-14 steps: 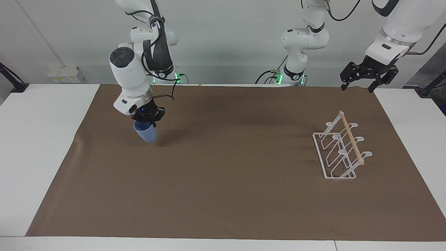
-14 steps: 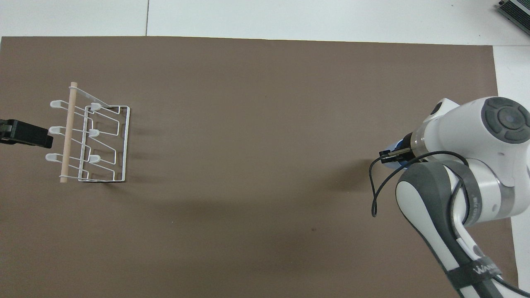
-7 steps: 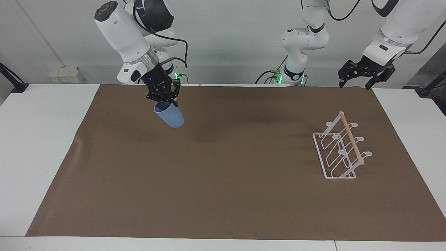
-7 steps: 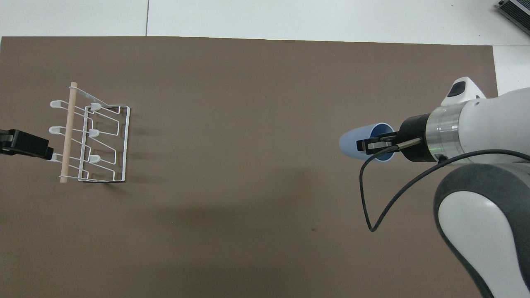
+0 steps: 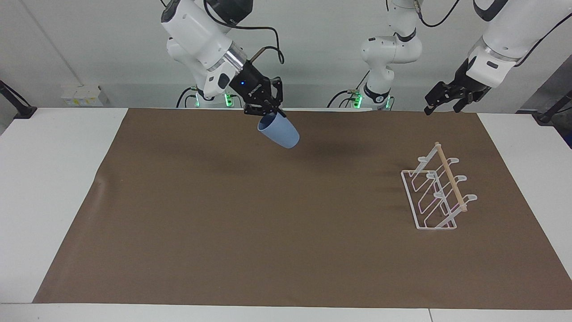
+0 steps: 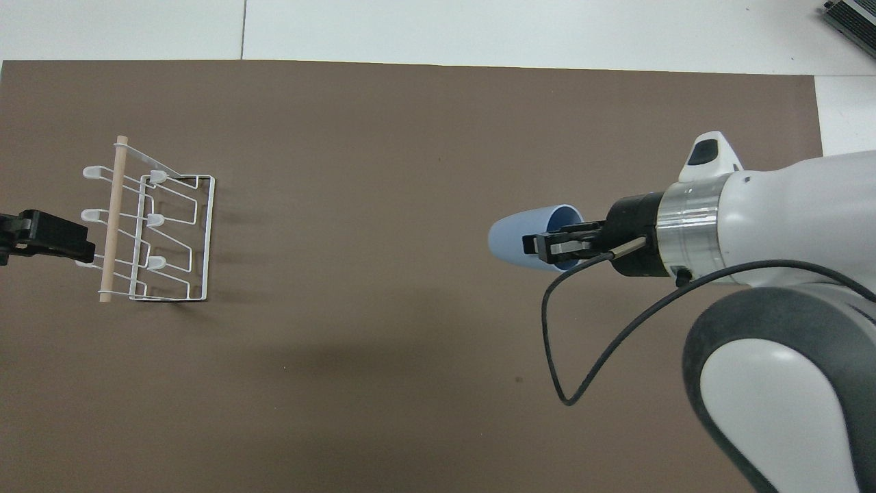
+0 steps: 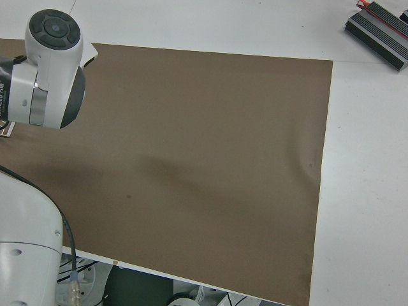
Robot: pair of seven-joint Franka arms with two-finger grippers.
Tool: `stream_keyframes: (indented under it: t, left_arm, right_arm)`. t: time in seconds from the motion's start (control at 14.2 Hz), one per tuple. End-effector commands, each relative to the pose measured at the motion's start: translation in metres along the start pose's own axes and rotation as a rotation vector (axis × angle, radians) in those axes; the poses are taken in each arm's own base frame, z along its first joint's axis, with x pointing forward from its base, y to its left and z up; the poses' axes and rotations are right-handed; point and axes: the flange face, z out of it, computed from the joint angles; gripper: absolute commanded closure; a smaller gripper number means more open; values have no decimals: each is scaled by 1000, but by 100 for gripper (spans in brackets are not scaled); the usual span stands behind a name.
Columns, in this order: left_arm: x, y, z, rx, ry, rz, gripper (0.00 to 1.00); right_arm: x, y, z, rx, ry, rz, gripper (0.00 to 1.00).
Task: Hang cup on cup holder
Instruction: 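Lift the blue cup sideways with the right gripper toward the left gripper, then close the left gripper around the cup body while the right gripper holds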
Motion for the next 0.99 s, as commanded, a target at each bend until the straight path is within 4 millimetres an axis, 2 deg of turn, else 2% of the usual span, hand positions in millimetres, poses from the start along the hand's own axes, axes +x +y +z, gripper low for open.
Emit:
stream_keyframes:
  t: [0.0,0.14,0.35,0.42,0.49,0.7,0.92]
  left_arm:
    - [-7,23,-3,-110,10,-209,0]
    - [-7,37,-13,-220,-8,-392,0]
    - [-1,55,-21,-377,-69,-703,0]
    - [-2,70,-20,-376,-81,-747,0]
    - [-11,86,-18,-365,-104,-799,0]
    - [-28,113,-14,-336,-157,-950,0]
    - [-53,130,-5,-249,-221,-964,0]
  right_arm:
    - [-3,-25,8,115,55,82,100]
    - [-4,-49,15,189,133,137,100]
    - [-8,-69,22,291,175,232,100]
    - [-11,-77,23,341,166,273,100]
    - [-16,-87,28,371,141,328,100]
    - [-26,-109,38,393,167,425,100]
    - [-26,-115,40,398,203,448,100]
